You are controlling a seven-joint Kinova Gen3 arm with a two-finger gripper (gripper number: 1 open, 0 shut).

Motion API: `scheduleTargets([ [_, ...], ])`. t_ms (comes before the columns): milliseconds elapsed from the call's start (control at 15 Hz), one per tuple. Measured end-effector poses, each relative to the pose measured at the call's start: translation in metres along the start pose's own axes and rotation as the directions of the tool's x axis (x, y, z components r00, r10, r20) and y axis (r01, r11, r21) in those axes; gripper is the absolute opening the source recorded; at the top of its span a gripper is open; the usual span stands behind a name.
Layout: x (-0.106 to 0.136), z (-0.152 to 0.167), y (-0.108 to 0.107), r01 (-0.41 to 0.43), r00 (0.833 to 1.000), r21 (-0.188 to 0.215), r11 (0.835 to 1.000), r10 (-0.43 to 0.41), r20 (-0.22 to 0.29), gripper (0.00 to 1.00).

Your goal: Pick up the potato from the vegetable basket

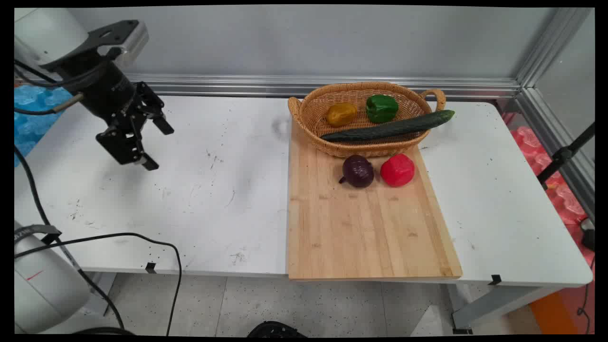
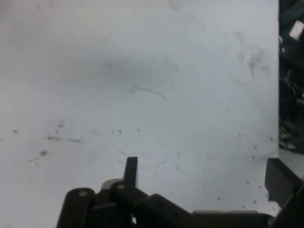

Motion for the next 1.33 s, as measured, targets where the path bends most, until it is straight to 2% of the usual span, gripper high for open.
scheduleTargets([
  [267, 0.022, 0.001, -0.017, 0.052, 0.997, 0.041, 0.998, -0.049, -0.063, 1.00],
  [733, 0.090, 0.013, -0.064, 0.154, 0.975, 0.094, 0.984, -0.136, -0.178, 1.00],
  [1067, 0.141, 0.041, -0.102, 0.232, 0.951, 0.121, 0.965, -0.199, -0.237, 1.00],
  [1333, 0.170, 0.065, -0.124, 0.276, 0.937, 0.135, 0.952, -0.235, -0.260, 1.00],
])
